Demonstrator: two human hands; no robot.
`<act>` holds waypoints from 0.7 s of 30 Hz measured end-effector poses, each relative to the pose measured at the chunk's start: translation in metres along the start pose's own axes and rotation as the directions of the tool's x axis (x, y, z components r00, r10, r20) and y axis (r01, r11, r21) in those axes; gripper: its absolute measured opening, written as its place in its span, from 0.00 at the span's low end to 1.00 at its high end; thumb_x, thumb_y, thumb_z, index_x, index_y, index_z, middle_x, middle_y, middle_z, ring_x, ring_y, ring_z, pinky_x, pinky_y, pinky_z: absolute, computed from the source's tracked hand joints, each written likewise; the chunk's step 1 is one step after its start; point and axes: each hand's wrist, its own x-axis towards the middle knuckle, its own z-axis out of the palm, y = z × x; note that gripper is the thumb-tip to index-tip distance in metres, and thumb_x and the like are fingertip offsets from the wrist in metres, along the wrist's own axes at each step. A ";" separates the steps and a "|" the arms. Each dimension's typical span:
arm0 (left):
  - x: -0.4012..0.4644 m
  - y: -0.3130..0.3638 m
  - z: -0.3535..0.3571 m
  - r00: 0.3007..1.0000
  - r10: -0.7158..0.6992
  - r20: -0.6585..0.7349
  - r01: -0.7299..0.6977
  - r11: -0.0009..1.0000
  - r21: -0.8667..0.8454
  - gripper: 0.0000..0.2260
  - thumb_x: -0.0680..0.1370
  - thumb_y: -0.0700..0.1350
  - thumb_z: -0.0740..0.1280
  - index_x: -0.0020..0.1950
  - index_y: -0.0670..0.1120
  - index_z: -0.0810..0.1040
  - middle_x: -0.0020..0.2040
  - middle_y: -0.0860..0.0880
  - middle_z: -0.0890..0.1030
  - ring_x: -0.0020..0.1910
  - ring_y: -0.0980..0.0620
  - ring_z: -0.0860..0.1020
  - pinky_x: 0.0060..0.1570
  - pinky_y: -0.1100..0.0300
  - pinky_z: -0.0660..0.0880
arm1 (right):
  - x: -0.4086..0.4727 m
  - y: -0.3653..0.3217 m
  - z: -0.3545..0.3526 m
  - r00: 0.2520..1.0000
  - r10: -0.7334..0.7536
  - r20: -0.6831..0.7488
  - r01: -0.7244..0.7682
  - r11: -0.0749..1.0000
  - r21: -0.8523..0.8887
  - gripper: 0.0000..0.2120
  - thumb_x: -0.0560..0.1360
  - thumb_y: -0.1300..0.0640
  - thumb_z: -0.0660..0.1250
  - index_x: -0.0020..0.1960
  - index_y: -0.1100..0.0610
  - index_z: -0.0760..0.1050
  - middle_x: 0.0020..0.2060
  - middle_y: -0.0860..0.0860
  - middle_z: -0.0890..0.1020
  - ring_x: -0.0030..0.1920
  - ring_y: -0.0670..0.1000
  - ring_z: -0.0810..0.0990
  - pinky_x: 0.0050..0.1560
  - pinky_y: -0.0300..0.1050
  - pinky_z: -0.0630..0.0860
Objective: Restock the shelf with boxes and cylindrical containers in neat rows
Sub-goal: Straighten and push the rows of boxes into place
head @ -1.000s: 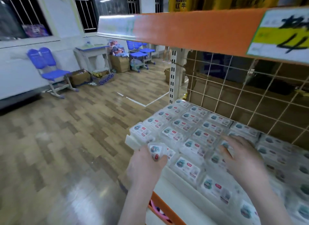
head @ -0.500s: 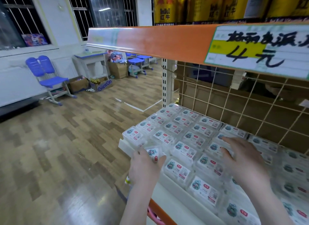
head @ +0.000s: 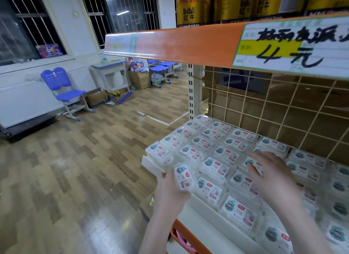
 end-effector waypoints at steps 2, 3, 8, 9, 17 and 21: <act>-0.001 0.003 0.003 0.999 0.001 -0.055 0.001 0.999 0.040 0.25 0.71 0.49 0.71 0.65 0.50 0.67 0.58 0.50 0.67 0.50 0.50 0.76 0.46 0.60 0.73 | 0.000 0.002 -0.001 1.000 0.002 -0.003 -0.002 1.000 -0.001 0.16 0.77 0.56 0.63 0.64 0.54 0.74 0.60 0.51 0.76 0.61 0.52 0.71 0.58 0.45 0.67; -0.001 0.005 0.004 0.997 0.007 -0.083 0.001 0.996 0.090 0.24 0.72 0.52 0.70 0.64 0.50 0.67 0.59 0.50 0.67 0.51 0.50 0.76 0.44 0.60 0.72 | -0.001 0.004 -0.001 1.000 0.004 0.001 -0.004 1.000 -0.008 0.16 0.77 0.56 0.62 0.65 0.54 0.73 0.61 0.50 0.75 0.62 0.52 0.71 0.58 0.44 0.67; -0.002 0.015 0.011 0.972 0.075 -0.223 0.018 0.922 0.386 0.30 0.72 0.66 0.63 0.67 0.49 0.65 0.65 0.51 0.68 0.63 0.51 0.69 0.60 0.59 0.67 | -0.001 0.011 -0.003 1.000 0.022 0.006 -0.022 1.000 0.006 0.16 0.77 0.57 0.62 0.65 0.54 0.73 0.61 0.50 0.75 0.62 0.52 0.71 0.59 0.44 0.66; -0.001 0.015 0.012 0.967 0.083 -0.242 0.025 0.910 0.413 0.31 0.72 0.67 0.63 0.67 0.49 0.65 0.65 0.52 0.68 0.64 0.51 0.68 0.62 0.59 0.65 | -0.002 0.012 -0.002 1.000 0.026 0.004 -0.026 1.000 0.011 0.16 0.77 0.57 0.62 0.65 0.54 0.74 0.61 0.50 0.75 0.62 0.51 0.71 0.59 0.44 0.66; 0.003 0.005 0.017 0.935 0.136 -0.328 0.031 0.889 0.457 0.33 0.55 0.66 0.77 0.49 0.44 0.80 0.46 0.48 0.82 0.45 0.45 0.80 0.44 0.53 0.76 | 0.001 0.018 0.002 0.998 0.057 0.030 -0.057 0.998 -0.018 0.16 0.78 0.54 0.60 0.66 0.51 0.72 0.63 0.47 0.73 0.63 0.48 0.70 0.58 0.42 0.66; 0.003 0.004 0.015 0.942 0.115 -0.316 0.039 0.895 0.444 0.34 0.71 0.68 0.63 0.70 0.49 0.65 0.68 0.53 0.69 0.68 0.51 0.66 0.65 0.58 0.62 | 0.003 0.018 0.005 0.997 0.052 0.052 -0.052 0.999 -0.013 0.16 0.78 0.54 0.61 0.65 0.52 0.72 0.63 0.48 0.74 0.63 0.49 0.70 0.59 0.44 0.67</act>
